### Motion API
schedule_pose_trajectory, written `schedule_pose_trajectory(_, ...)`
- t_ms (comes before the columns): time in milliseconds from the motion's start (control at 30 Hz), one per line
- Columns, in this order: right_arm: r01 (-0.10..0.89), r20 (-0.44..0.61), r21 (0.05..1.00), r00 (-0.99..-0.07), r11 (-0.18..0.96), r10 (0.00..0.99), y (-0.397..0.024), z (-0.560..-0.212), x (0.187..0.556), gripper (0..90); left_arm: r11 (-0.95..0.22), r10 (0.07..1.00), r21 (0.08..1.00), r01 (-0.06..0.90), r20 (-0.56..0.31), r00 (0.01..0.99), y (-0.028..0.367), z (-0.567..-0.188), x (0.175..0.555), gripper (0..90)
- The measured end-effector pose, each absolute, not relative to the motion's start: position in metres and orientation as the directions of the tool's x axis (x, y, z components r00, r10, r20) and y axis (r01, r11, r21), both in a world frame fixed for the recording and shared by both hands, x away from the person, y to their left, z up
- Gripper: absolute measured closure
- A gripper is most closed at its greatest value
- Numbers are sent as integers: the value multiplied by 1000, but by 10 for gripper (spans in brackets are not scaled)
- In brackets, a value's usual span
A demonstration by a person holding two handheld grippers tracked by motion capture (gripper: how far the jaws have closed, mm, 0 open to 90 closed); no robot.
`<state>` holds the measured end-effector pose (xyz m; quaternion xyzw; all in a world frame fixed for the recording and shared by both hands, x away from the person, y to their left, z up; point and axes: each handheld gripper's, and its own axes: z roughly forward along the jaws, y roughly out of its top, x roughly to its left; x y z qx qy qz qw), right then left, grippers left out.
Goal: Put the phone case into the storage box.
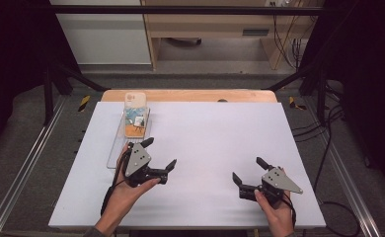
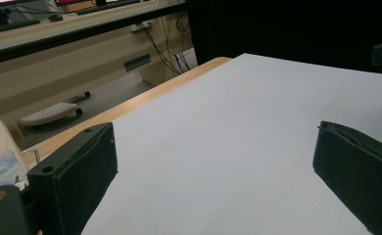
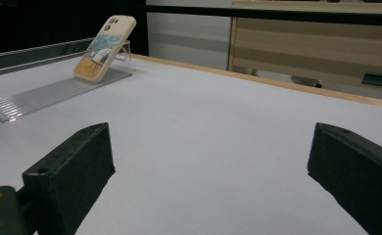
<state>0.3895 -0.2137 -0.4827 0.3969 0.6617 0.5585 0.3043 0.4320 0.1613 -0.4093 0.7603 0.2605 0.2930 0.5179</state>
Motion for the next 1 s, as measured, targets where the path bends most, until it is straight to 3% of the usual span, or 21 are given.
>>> schedule_pose_trajectory(1000,191,28,979,-497,78,867,-214,-484,390,31,-217,769,972,88,115,629,213,-405,409,23)
